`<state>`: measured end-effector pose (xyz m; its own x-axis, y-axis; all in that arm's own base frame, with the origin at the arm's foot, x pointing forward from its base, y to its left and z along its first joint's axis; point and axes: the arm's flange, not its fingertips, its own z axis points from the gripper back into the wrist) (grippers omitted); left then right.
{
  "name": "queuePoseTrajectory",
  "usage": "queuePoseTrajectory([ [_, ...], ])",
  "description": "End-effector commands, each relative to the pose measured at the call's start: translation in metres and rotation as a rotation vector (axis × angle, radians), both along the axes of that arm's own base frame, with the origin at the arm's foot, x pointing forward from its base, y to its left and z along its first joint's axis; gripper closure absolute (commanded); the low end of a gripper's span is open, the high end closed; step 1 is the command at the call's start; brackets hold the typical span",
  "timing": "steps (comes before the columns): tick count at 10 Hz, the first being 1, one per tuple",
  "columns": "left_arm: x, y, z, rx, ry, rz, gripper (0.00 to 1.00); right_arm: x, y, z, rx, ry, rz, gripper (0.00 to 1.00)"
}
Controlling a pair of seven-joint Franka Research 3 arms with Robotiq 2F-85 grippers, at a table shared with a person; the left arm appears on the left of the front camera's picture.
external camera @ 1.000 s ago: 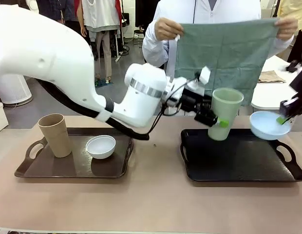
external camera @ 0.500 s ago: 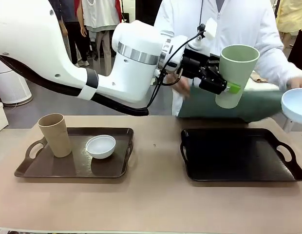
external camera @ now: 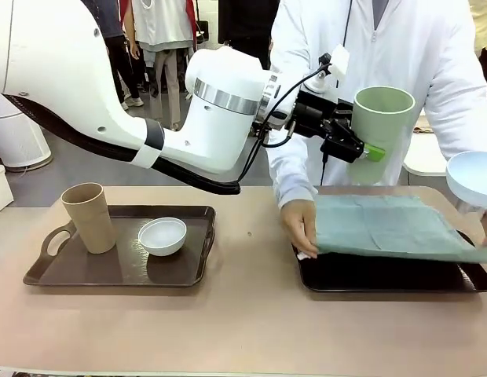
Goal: Set up a tray with a mat and arrange the tableware.
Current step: Place the Picnic Bowl and Reusable plastic cup back onto the Handle tray in front of the human's position.
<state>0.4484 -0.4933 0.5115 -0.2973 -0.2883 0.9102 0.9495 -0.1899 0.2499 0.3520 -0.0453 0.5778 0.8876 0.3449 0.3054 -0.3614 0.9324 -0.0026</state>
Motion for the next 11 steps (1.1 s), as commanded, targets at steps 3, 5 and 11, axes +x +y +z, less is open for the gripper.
queuePoseTrajectory([
  [3,-0.0022,0.0003,0.0054,-0.008,-0.005,-0.012,0.73,0.0013,0.0004,-0.0015,0.011,-0.016,-0.002,1.0],
  [5,-0.0022,0.0003,0.0054,-0.008,-0.005,-0.012,0.73,0.0013,0.0004,-0.0015,0.011,-0.016,-0.002,1.0],
  [11,-0.0022,0.0003,0.0054,-0.008,-0.005,-0.012,0.73,0.0013,0.0004,-0.0015,0.011,-0.016,-0.002,1.0],
])
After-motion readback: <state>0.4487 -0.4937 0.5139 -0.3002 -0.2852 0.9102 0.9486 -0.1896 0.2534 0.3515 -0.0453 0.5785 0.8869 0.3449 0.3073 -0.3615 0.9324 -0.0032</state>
